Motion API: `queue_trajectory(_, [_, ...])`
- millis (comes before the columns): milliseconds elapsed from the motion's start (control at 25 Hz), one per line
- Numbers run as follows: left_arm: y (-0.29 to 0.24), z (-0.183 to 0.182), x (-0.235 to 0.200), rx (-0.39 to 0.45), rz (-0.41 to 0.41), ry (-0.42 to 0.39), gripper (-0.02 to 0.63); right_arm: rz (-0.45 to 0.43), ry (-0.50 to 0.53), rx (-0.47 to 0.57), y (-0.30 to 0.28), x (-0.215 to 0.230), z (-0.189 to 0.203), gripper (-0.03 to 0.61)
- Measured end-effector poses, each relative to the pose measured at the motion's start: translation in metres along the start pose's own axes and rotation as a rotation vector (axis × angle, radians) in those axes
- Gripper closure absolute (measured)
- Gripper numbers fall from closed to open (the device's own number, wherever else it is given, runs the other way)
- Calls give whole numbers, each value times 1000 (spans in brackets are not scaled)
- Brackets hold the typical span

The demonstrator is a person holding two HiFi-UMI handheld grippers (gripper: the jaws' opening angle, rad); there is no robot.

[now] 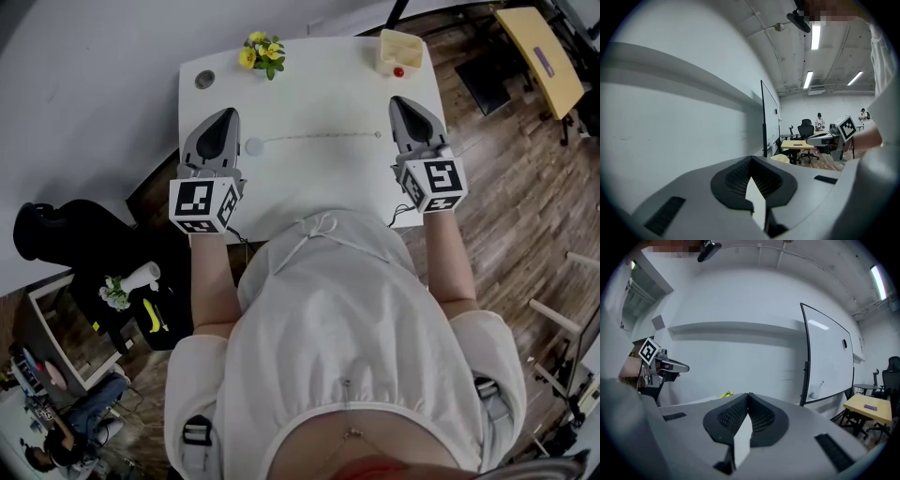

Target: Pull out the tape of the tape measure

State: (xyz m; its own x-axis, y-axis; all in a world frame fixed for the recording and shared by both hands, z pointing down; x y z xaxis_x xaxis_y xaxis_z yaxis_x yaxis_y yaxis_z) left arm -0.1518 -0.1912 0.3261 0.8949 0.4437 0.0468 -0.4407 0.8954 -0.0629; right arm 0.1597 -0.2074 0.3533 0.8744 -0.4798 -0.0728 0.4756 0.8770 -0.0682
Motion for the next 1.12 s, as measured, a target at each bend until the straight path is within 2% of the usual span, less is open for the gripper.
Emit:
queue_trajectory(760, [9,7,1,-14,11,26,594,-45,15,-39,3,-17,4,578])
queue_trajectory(1120, [11,8,3,-17,3,29,594,-63,12,-12,4,-24,2,578])
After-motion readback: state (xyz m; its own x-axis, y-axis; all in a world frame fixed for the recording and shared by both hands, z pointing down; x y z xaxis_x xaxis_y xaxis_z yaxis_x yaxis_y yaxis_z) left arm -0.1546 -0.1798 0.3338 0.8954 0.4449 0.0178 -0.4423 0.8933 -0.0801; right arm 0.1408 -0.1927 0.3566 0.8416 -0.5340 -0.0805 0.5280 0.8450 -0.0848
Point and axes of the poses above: the fingertips, and each gripper's own axes: y backward along the fingers, x to its right, z out of its underside, the point moved 4 cm from there along y, backward along the fingers, and after that the axes turned 5 degrees about x, right-handed, at the moved point
